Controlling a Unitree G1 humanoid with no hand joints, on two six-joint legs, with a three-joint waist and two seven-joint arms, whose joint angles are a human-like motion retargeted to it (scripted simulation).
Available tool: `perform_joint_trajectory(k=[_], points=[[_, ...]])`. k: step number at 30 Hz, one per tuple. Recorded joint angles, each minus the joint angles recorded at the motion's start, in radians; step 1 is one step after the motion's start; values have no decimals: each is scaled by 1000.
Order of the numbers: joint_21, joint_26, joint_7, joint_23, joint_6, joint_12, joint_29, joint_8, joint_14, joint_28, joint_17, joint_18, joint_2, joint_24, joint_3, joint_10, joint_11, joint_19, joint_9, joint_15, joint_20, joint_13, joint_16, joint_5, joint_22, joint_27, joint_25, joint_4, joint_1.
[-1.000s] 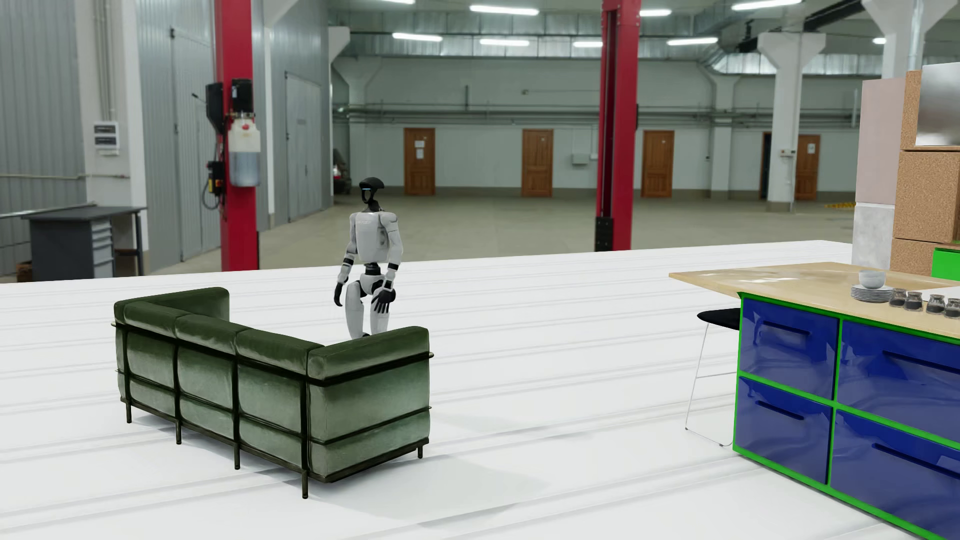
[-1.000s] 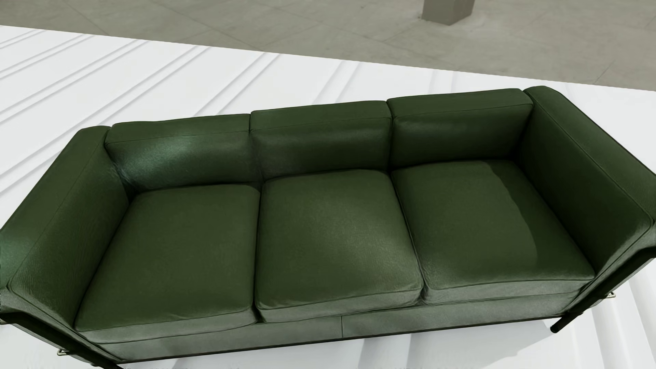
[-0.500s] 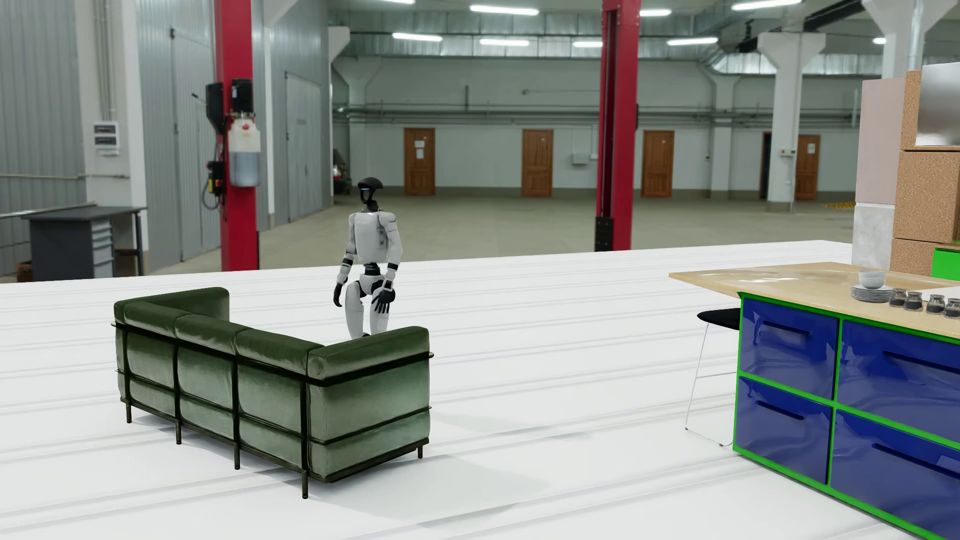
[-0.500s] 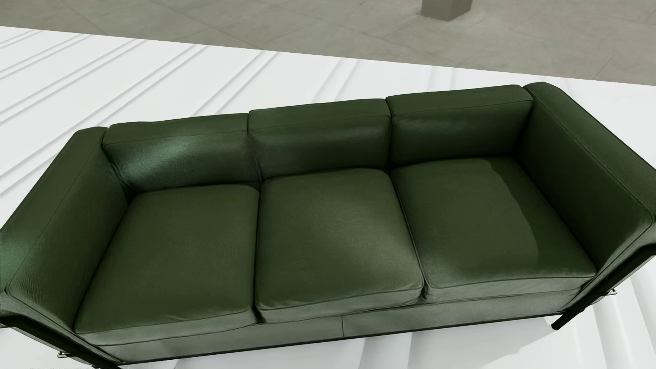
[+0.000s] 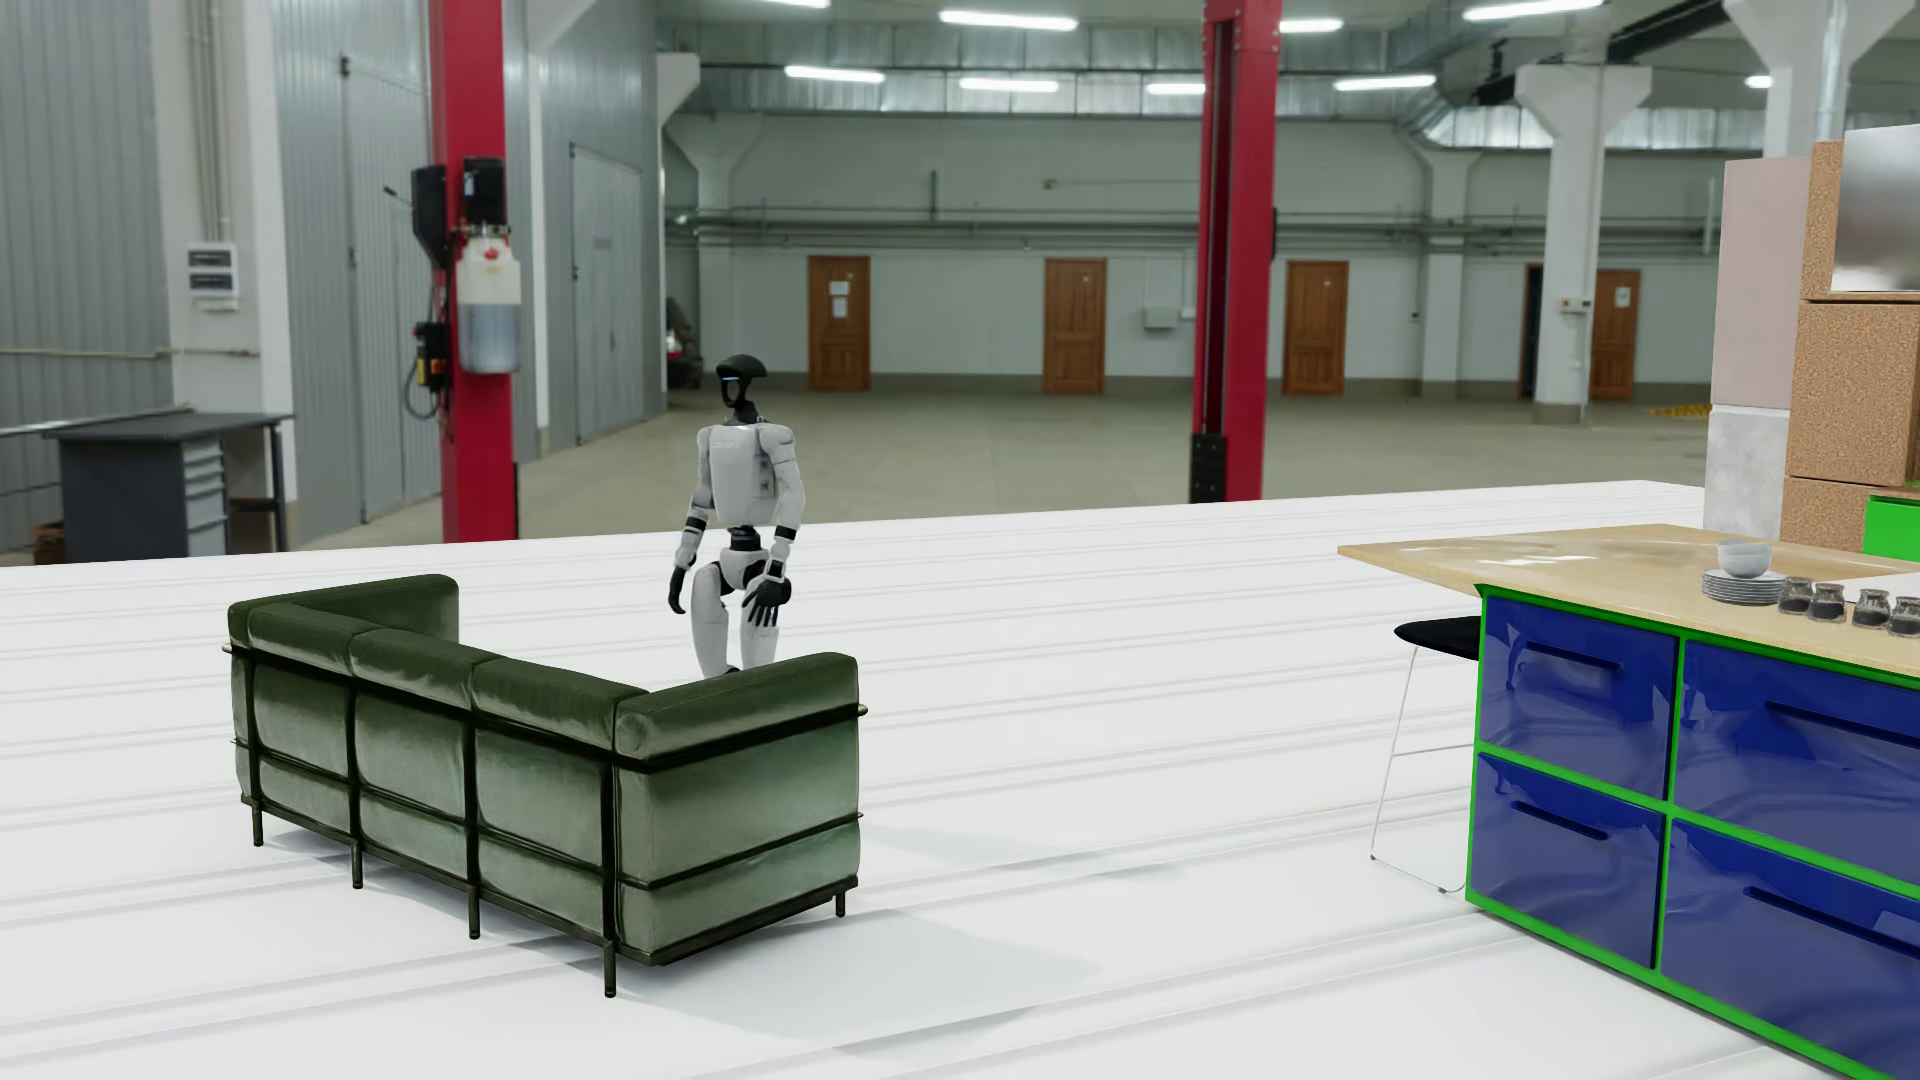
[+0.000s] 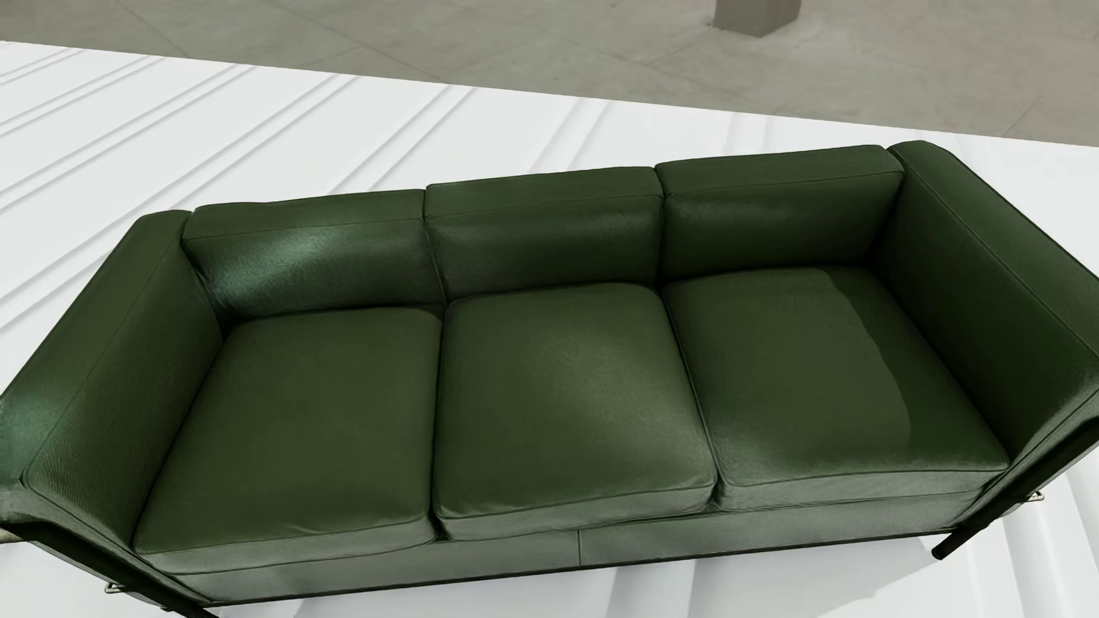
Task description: Stand still
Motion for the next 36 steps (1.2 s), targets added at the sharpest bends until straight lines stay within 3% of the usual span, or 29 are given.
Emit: perform_joint_trajectory(k=[36], points=[[23,0,0,1,-5,7,0,0,19,0,1,0,19,0,-9,-20,-21,0,-1,-14,-17,-9,-1,-2,10,0,0,-6,11]])
